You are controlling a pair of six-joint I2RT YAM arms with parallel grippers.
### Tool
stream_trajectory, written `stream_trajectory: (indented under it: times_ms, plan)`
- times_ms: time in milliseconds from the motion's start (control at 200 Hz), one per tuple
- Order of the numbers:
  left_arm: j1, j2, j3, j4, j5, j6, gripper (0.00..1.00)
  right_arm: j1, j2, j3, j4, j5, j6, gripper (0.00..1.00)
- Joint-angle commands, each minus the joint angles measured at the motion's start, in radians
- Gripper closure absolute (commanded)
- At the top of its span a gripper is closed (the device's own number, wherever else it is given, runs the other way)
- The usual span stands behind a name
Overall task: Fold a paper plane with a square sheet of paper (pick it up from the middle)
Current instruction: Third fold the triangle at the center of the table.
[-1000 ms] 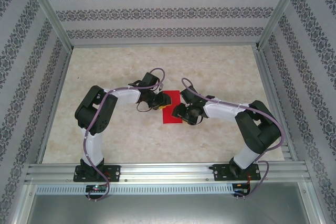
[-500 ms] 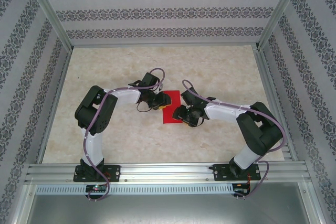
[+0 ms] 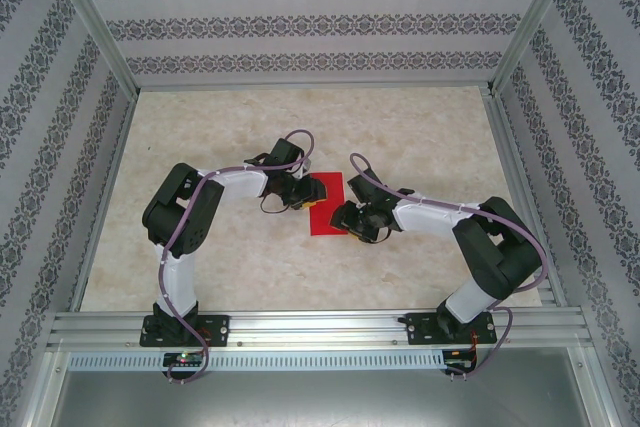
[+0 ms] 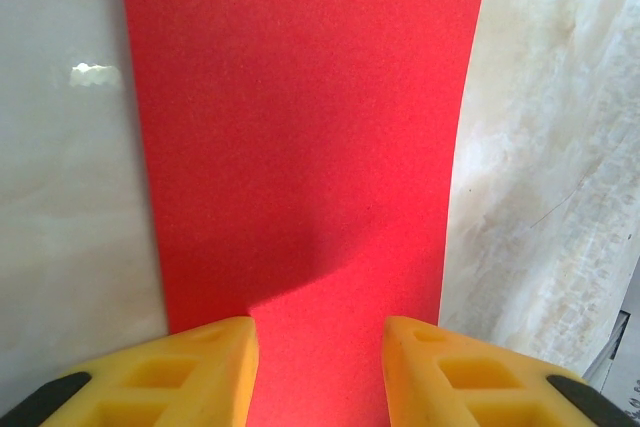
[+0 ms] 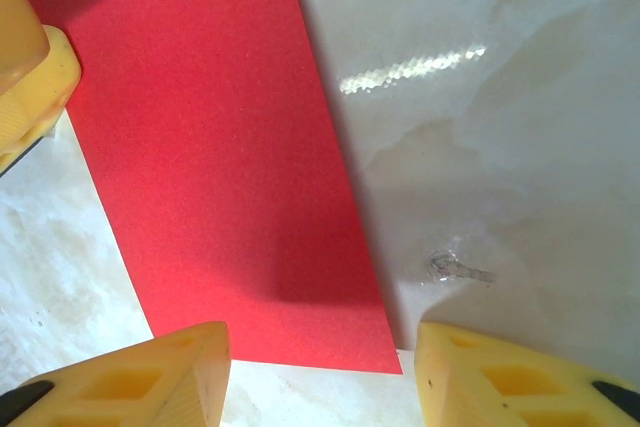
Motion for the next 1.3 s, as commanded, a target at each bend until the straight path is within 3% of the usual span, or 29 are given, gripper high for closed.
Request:
stream_trajectory:
  times_ms: [0,450,944,1294]
  plan:
    - [0.008,0.053,-0.056,-0.086,-0.077,-0.007,0.60,0.006,-0.003,-0.015,0.147,-0.067,0.004,0.49]
    - [0.008,0.056,-0.058,-0.086,-0.075,-0.006,0.60,-0.006,-0.045,-0.071,0.250,-0.069,0.051,0.51]
    - [0.009,0.062,-0.057,-0.088,-0.075,0.001,0.59,-0.070,0.018,-0.124,0.556,-0.128,0.042,0.50]
    - [0.009,0.060,-0.055,-0.092,-0.076,0.004,0.60,-0.080,0.012,-0.137,0.465,-0.145,0.078,0.56]
